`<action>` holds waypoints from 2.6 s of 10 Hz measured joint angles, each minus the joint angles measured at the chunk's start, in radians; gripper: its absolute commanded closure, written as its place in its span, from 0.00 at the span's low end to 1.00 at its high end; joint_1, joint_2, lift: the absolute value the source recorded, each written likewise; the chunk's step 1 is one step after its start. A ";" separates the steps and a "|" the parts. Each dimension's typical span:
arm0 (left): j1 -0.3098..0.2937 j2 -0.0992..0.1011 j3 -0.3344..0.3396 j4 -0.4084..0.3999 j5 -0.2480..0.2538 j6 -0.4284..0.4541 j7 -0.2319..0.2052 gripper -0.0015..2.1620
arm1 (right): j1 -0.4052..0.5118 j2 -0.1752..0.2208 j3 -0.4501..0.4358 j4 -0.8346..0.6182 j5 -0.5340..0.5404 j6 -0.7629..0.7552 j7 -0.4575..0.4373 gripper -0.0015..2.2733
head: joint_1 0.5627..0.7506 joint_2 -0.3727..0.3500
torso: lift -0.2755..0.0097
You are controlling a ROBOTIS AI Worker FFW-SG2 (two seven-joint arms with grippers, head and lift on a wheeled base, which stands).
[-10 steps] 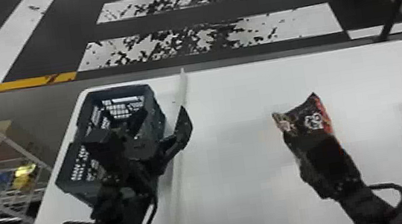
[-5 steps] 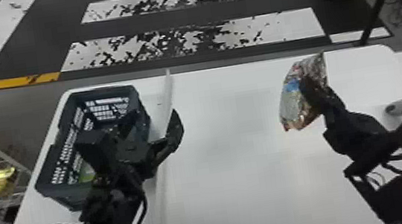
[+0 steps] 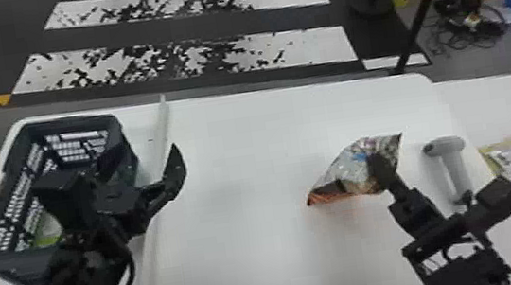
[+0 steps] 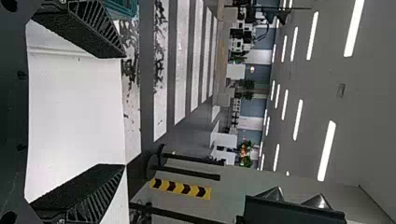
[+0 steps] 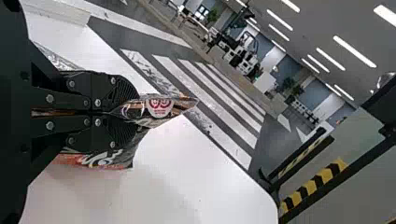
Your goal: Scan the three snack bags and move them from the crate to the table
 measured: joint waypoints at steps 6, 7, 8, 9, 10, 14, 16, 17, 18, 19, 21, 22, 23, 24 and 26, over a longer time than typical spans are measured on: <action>-0.030 -0.003 -0.030 0.031 -0.014 -0.004 0.021 0.01 | 0.041 0.002 -0.019 -0.056 0.259 0.199 -0.230 0.01 | 0.70 0.35 | 0.75; -0.030 -0.003 -0.035 0.029 -0.014 -0.004 0.028 0.01 | 0.031 0.002 -0.015 -0.063 0.337 0.262 -0.247 0.01 | 0.70 0.35 | 0.75; -0.027 -0.004 -0.039 0.027 -0.014 -0.006 0.029 0.01 | 0.017 0.001 -0.014 -0.064 0.398 0.320 -0.296 0.02 | 0.70 0.34 | 0.75; -0.025 -0.004 -0.045 0.026 -0.014 -0.009 0.037 0.01 | 0.000 -0.005 0.001 -0.072 0.495 0.369 -0.403 0.02 | 0.70 0.30 | 0.75; -0.023 -0.003 -0.047 0.026 -0.014 -0.010 0.039 0.01 | -0.005 -0.014 0.029 -0.098 0.602 0.372 -0.479 0.03 | 0.70 0.27 | 0.75; -0.009 -0.003 -0.049 0.020 -0.014 -0.010 0.041 0.01 | 0.007 -0.088 0.085 -0.279 0.742 0.269 -0.367 0.12 | 0.70 0.32 | 0.75; 0.010 -0.004 -0.046 0.007 -0.014 -0.011 0.055 0.01 | -0.030 -0.093 0.074 -0.248 0.731 0.248 -0.194 0.85 | 0.70 0.37 | 0.75; 0.016 -0.005 -0.045 0.005 -0.014 -0.012 0.065 0.01 | -0.052 -0.092 0.080 -0.208 0.728 0.247 -0.153 0.95 | 0.70 0.40 | 0.75; 0.020 -0.005 -0.043 0.004 -0.013 -0.012 0.067 0.01 | -0.071 -0.087 0.095 -0.159 0.726 0.245 -0.121 0.97 | 0.70 0.42 | 0.75; 0.021 -0.006 -0.043 0.003 -0.013 -0.015 0.067 0.01 | -0.077 -0.084 0.108 -0.124 0.728 0.237 -0.114 0.97 | 0.70 0.43 | 0.75; 0.020 -0.010 -0.049 -0.002 -0.013 -0.038 0.066 0.01 | -0.083 -0.069 0.135 -0.035 0.750 0.171 -0.117 0.97 | 0.70 0.44 | 0.75; 0.021 -0.011 -0.052 -0.003 -0.014 -0.040 0.067 0.01 | -0.093 -0.058 0.138 0.020 0.758 0.130 -0.118 0.97 | 0.70 0.43 | 0.75; 0.021 -0.011 -0.053 -0.003 -0.014 -0.041 0.066 0.01 | -0.104 -0.054 0.139 0.061 0.758 0.108 -0.119 0.97 | 0.70 0.43 | 0.75; 0.021 -0.011 -0.055 -0.002 -0.014 -0.041 0.066 0.01 | -0.114 -0.050 0.144 0.094 0.758 0.095 -0.119 0.97 | 0.70 0.42 | 0.75; 0.021 -0.011 -0.062 -0.001 -0.014 -0.046 0.066 0.01 | -0.143 -0.037 0.153 0.174 0.764 0.075 -0.137 0.97 | 0.70 0.42 | 0.75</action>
